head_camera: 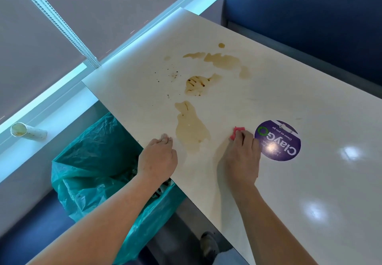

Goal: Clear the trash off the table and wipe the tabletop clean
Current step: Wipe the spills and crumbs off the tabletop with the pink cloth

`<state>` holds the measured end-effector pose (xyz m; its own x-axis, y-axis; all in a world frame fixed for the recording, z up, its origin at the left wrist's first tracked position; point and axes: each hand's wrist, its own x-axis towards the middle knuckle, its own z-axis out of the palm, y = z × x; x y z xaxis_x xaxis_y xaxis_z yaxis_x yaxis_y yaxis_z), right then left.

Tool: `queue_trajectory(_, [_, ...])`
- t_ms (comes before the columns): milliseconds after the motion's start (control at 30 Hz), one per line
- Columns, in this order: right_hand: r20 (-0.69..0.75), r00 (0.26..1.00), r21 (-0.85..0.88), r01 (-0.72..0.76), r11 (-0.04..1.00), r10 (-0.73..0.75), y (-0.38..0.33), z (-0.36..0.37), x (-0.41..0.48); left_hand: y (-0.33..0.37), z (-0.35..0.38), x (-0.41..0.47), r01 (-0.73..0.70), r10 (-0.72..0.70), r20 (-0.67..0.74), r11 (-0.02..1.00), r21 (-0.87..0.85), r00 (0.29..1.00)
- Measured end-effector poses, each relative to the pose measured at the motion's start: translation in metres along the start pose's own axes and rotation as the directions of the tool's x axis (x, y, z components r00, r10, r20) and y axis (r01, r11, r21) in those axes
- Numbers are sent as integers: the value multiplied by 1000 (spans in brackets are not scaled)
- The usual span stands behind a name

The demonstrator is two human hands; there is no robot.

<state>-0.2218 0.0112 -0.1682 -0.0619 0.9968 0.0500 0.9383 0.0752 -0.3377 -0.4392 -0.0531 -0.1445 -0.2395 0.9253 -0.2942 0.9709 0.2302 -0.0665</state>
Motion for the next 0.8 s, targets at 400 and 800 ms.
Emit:
queue_trajectory(400, [35, 990, 92, 134, 987, -137, 5, -29, 110, 89, -53, 38, -9, -99, -253, 918, -396, 962])
queue_trajectory(800, [-235, 970, 30, -47, 998, 52, 172, -38, 174, 147, -27, 65, -187, 116, -242, 937, -295, 963])
